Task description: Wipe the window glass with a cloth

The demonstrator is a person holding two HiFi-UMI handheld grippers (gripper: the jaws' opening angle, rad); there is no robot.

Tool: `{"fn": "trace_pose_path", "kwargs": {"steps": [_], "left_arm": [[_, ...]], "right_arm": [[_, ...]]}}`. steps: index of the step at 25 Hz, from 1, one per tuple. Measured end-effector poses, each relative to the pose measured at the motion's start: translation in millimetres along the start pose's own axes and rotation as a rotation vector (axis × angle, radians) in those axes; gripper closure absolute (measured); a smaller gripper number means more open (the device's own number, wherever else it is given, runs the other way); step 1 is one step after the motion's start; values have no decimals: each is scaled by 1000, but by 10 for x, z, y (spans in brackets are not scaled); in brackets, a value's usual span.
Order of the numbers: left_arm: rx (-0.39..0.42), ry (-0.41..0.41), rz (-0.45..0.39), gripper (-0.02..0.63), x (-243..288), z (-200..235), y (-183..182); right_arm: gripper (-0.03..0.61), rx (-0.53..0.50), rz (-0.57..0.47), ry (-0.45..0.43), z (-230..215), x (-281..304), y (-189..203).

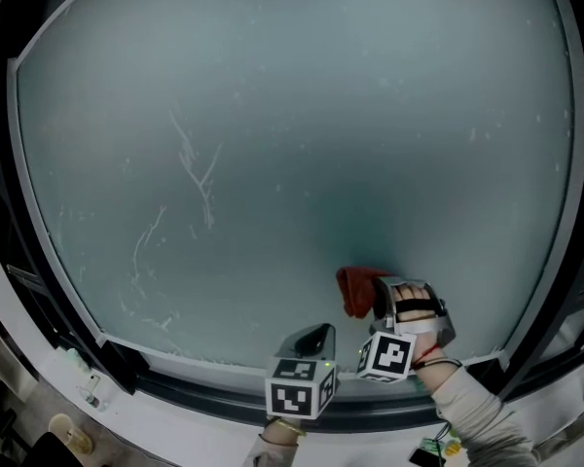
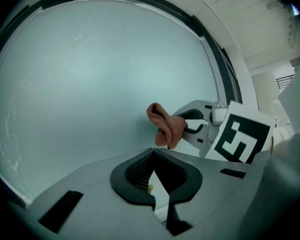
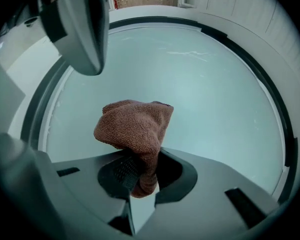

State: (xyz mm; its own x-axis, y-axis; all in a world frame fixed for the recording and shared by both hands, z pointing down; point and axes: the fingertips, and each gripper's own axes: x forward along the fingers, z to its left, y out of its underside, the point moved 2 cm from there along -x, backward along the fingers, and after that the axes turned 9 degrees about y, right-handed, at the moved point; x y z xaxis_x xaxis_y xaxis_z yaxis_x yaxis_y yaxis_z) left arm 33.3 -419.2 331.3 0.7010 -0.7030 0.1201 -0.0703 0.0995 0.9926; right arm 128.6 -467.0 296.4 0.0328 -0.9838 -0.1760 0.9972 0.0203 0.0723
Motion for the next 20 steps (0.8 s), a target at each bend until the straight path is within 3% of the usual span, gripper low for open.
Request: {"fn": "trace_pose_path", "kwargs": {"steps": [12, 20], "left_arm": [[-13, -10, 17, 609, -46, -7, 129], [-1, -12, 25, 609, -53, -32, 147]], "right_arm": [[531, 5, 36, -185, 944, -140, 98], [531, -16, 55, -245, 1294, -191, 161]]}}
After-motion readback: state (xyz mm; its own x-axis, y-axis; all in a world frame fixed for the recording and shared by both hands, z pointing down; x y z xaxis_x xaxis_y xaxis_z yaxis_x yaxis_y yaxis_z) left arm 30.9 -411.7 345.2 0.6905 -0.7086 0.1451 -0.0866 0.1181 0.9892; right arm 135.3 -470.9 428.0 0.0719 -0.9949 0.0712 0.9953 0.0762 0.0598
